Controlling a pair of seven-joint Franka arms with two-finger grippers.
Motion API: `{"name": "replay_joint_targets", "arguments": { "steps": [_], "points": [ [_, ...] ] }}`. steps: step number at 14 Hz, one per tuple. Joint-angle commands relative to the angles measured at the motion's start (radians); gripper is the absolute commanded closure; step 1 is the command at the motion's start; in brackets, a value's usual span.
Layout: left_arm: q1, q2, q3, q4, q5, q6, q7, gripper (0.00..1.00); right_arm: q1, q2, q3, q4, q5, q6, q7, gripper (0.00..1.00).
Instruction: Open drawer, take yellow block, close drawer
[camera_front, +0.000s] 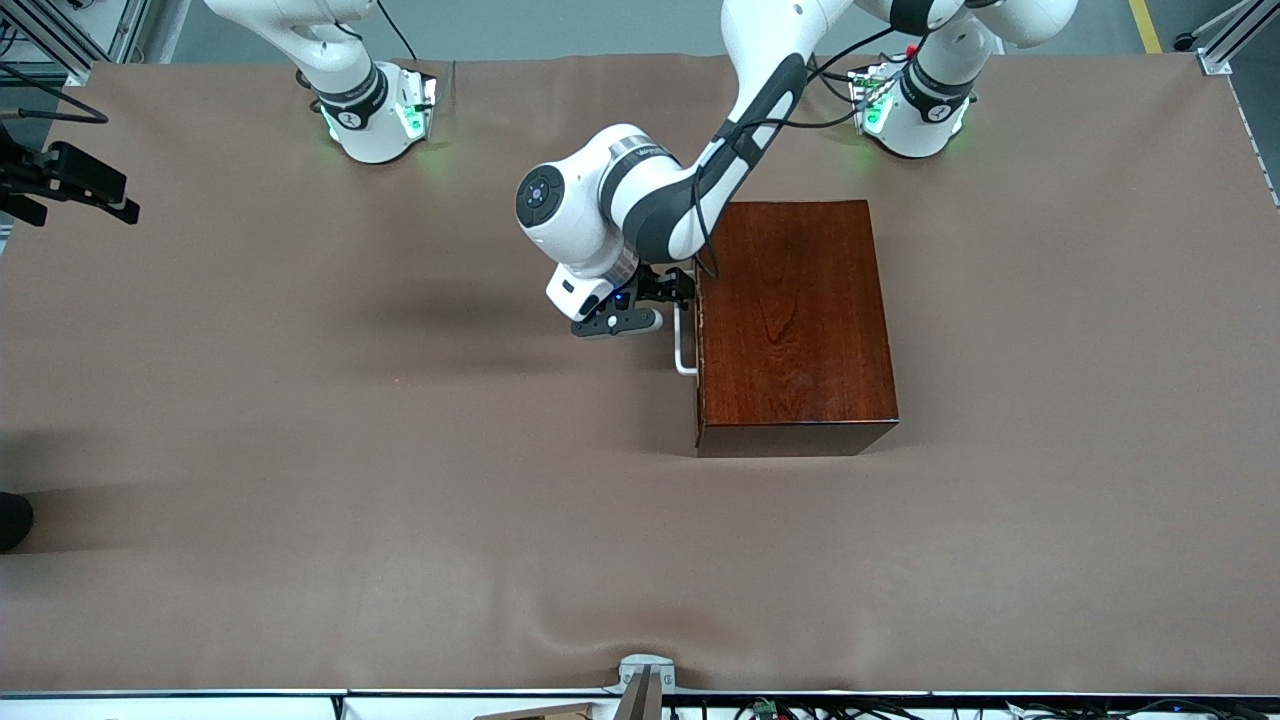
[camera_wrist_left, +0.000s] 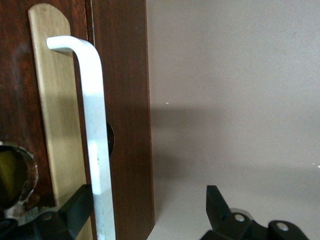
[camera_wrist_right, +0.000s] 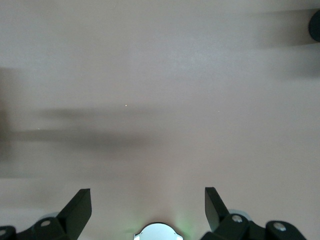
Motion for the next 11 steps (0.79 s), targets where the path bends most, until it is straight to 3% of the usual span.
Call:
{"name": "replay_joint_targets", "arguments": {
  "steps": [1, 11],
  "points": [
    [-0.004, 0.013, 0.007, 0.021, 0.007, 0.011, -0.036, 0.0, -0.017, -0.012, 0.011, -0.009, 0.015, 0.002, -0.003, 0.0],
    [-0.008, 0.024, -0.001, 0.032, -0.038, 0.12, -0.111, 0.0, -0.019, -0.01, 0.01, -0.009, 0.015, 0.003, -0.003, 0.0]
  ]
}}
